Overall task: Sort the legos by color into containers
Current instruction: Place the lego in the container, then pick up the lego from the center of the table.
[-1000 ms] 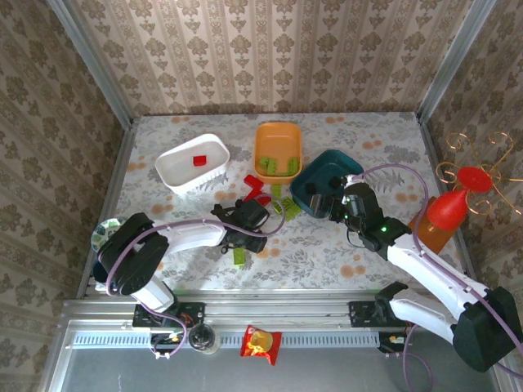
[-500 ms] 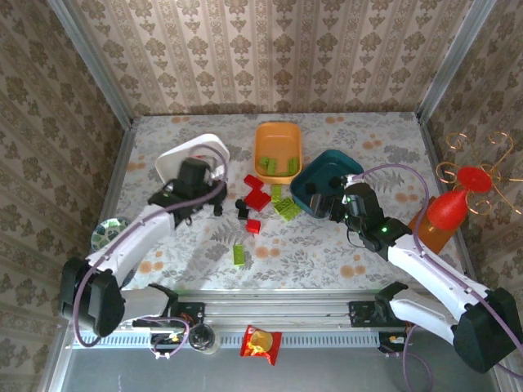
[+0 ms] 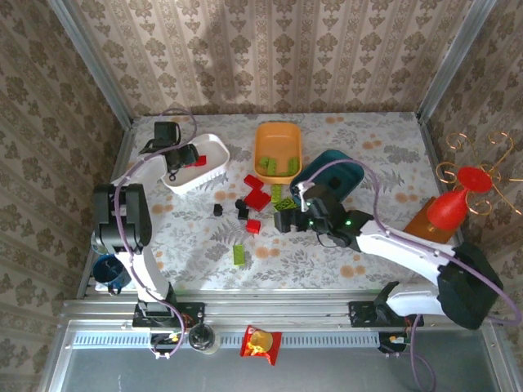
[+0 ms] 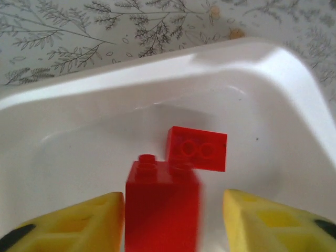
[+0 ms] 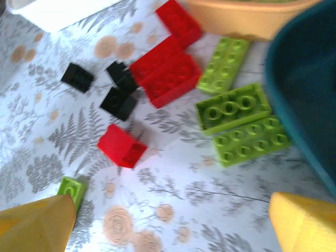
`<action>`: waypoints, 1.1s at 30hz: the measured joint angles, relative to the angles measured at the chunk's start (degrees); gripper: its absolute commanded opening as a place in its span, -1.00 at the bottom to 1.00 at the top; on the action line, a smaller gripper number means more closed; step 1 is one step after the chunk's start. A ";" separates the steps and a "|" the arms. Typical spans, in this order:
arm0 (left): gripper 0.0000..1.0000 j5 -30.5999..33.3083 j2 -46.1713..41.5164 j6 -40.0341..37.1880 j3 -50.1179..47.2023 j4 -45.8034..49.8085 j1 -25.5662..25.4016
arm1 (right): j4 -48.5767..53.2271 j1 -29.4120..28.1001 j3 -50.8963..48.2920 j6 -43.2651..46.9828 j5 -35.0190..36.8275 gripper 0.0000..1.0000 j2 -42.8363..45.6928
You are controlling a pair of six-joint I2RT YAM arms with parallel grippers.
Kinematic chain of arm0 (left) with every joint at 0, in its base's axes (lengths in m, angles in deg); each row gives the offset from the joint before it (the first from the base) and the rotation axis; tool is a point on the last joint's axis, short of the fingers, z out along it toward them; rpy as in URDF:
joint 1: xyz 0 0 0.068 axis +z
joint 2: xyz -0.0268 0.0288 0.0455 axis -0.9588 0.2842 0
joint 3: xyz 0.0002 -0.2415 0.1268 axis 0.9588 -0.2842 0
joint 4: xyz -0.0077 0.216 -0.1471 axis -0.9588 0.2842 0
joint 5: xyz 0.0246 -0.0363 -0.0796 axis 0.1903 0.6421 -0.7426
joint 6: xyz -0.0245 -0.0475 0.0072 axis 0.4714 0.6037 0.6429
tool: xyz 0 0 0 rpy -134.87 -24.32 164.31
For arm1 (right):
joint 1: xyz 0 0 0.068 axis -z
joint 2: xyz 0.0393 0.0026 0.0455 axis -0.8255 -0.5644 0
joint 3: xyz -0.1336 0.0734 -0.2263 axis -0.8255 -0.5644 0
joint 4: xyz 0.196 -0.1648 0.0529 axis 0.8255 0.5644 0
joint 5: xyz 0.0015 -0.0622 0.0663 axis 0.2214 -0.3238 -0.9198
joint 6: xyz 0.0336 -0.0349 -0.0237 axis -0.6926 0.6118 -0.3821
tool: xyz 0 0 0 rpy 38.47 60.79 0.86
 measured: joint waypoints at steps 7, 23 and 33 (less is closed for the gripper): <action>0.72 -2.80 -7.78 1.68 -0.52 0.22 -0.55 | -2.36 -7.04 8.55 -0.28 -0.09 0.96 -15.43; 1.00 -4.42 -49.59 8.92 -30.12 -8.61 -9.01 | -0.42 -10.62 22.32 -4.28 7.28 0.58 -35.30; 0.91 -6.95 -56.92 10.40 -33.55 -8.63 -8.57 | 0.52 -10.62 23.04 -4.76 8.52 0.03 -36.98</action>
